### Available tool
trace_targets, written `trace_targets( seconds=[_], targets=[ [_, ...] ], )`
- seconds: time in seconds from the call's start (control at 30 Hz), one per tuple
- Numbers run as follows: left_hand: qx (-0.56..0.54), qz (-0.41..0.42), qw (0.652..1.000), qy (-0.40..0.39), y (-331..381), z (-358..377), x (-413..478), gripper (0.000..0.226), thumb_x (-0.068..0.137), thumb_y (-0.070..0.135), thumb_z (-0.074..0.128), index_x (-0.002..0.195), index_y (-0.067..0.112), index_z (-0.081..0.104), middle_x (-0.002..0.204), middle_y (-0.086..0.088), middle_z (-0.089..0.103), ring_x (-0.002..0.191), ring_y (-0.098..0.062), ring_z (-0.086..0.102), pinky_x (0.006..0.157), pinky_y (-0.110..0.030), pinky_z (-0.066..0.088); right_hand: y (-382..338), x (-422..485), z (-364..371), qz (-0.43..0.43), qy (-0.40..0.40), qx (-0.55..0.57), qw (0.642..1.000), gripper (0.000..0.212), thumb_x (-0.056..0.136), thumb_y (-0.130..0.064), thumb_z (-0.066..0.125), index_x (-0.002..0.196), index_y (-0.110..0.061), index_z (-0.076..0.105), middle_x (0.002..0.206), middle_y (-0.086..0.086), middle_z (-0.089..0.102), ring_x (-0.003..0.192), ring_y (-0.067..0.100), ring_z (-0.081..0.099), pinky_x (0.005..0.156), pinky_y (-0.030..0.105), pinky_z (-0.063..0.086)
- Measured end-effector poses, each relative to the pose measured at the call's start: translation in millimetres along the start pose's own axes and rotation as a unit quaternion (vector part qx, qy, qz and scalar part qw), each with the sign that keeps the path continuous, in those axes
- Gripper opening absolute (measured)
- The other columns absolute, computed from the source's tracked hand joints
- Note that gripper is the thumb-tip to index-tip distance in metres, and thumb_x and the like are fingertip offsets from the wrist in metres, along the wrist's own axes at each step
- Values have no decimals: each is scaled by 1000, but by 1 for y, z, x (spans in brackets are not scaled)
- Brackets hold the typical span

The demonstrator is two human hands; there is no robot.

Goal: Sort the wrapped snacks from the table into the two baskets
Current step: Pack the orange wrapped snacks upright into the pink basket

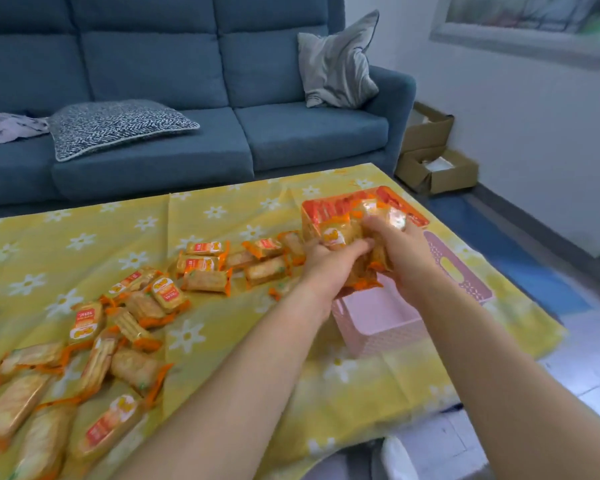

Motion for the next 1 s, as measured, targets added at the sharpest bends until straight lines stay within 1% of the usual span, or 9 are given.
trace_targets(
  seconds=[0.13, 0.23, 0.37, 0.43, 0.53, 0.67, 0.77, 0.87, 1.0],
  targets=[
    [166, 40, 985, -33, -2, 33, -8, 111, 63, 67, 77, 153, 19, 34, 137, 8, 54, 130, -17, 54, 105, -31, 42, 11, 7, -43, 26, 20, -113, 993, 38, 89, -57, 56, 101, -22, 67, 95, 2, 68, 88, 17, 64, 83, 39, 50],
    [327, 159, 931, -39, 0, 27, -10, 66, 91, 58, 52, 146, 21, 52, 148, 3, 54, 138, -13, 47, 111, -26, 35, 1, 15, -71, -39, 98, -254, 962, 43, 85, -49, 48, 107, -16, 64, 110, 9, 66, 106, 30, 60, 97, 48, 46],
    [629, 209, 747, -54, -19, 16, -11, 55, 86, 47, 51, 137, 28, 55, 143, 5, 52, 136, -20, 41, 111, -36, 37, 31, 22, -84, -7, 6, -484, 875, 23, 94, -28, 48, 89, -14, 66, 87, 12, 67, 91, 36, 64, 74, 38, 47],
    [653, 188, 731, -61, -21, 9, -13, 51, 84, 36, 61, 133, 27, 52, 141, 5, 50, 136, -21, 35, 108, -36, 38, 52, 17, -87, 53, -48, -606, 792, 37, 97, -35, 48, 120, -13, 66, 116, 15, 69, 110, 35, 64, 84, 38, 49],
    [675, 171, 712, -86, -16, 1, -19, 49, 80, 27, 63, 127, 27, 49, 135, 3, 50, 129, -23, 39, 97, -34, 43, 44, 13, -80, 8, -19, -644, 765, 23, 88, -38, 55, 98, -22, 69, 99, 4, 71, 92, 30, 66, 80, 38, 55],
    [659, 122, 731, -132, -18, -13, -29, 45, 79, 27, 67, 122, 25, 56, 123, 4, 56, 114, -19, 55, 89, -35, 51, 35, -2, -20, -124, -99, -594, 789, 22, 79, -36, 67, 98, -25, 65, 95, -3, 69, 91, 25, 67, 75, 37, 56],
    [605, 131, 774, -134, -13, -18, -29, 28, 82, 20, 63, 109, 28, 59, 98, 8, 64, 95, -17, 61, 79, -33, 53, 59, -12, 17, -101, -160, -662, 725, 46, 80, -49, 67, 119, -25, 64, 111, 0, 69, 99, 23, 67, 72, 33, 49],
    [560, 146, 805, -131, -12, -22, -26, 18, 84, 15, 61, 97, 28, 61, 82, 12, 64, 79, -11, 61, 70, -29, 49, 75, -10, 30, -68, -189, -696, 689, 26, 77, -43, 75, 89, -21, 66, 82, -2, 68, 74, 14, 62, 59, 28, 42],
    [448, 190, 871, -68, -6, -37, -13, 20, 84, 9, 65, 99, 22, 67, 90, 5, 69, 65, -1, 55, 66, -20, 45, 65, 3, 40, -117, -230, -632, 731, 19, 74, -21, 76, 88, -16, 66, 84, 2, 66, 86, 28, 67, 69, 36, 54]
  ],
)
Point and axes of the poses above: each hand's wrist, its own x-axis towards the middle knuckle, its own z-axis out of the palm, y = z × x, the point moved 7 cm from there along x, towards the middle knuckle
